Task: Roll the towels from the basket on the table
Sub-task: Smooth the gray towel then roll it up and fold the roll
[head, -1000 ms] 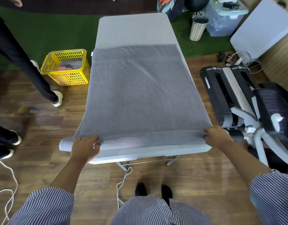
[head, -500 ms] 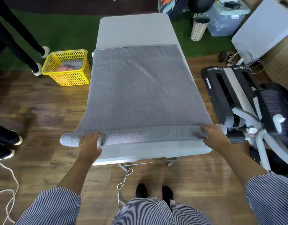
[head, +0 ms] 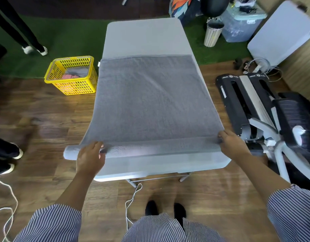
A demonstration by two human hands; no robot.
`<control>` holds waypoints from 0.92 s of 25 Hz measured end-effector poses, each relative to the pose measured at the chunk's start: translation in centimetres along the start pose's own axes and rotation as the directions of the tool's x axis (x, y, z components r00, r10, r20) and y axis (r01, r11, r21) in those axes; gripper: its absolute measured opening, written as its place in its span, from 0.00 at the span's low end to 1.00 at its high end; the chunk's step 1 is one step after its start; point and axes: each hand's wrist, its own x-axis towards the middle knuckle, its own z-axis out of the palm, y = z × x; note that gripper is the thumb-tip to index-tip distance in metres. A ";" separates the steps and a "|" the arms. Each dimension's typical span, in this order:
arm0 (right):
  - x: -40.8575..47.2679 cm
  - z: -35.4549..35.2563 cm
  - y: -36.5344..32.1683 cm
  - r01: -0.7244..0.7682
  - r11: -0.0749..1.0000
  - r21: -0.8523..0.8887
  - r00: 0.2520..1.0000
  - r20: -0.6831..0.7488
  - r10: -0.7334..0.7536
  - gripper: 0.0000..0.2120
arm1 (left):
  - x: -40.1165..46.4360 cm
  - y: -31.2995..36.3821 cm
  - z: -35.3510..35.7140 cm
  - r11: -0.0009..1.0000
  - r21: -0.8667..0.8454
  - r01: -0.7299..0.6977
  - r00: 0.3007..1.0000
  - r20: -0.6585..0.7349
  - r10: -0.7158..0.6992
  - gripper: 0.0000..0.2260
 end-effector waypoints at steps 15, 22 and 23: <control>-0.4 1.0 0.6 0.114 0.986 -0.124 0.991 0.082 -0.104 0.15 | -0.9 -1.9 0.4 0.993 -0.086 0.077 0.989 0.131 -0.065 0.15; -0.5 2.3 0.6 0.071 0.997 -0.043 0.993 -0.091 -0.074 0.19 | -1.6 -1.8 1.3 0.996 0.017 0.087 0.988 0.128 -0.089 0.21; -0.6 2.4 0.5 0.066 0.997 -0.038 0.994 -0.080 -0.069 0.21 | -1.8 -0.9 1.6 0.997 0.059 0.053 0.990 0.130 -0.060 0.21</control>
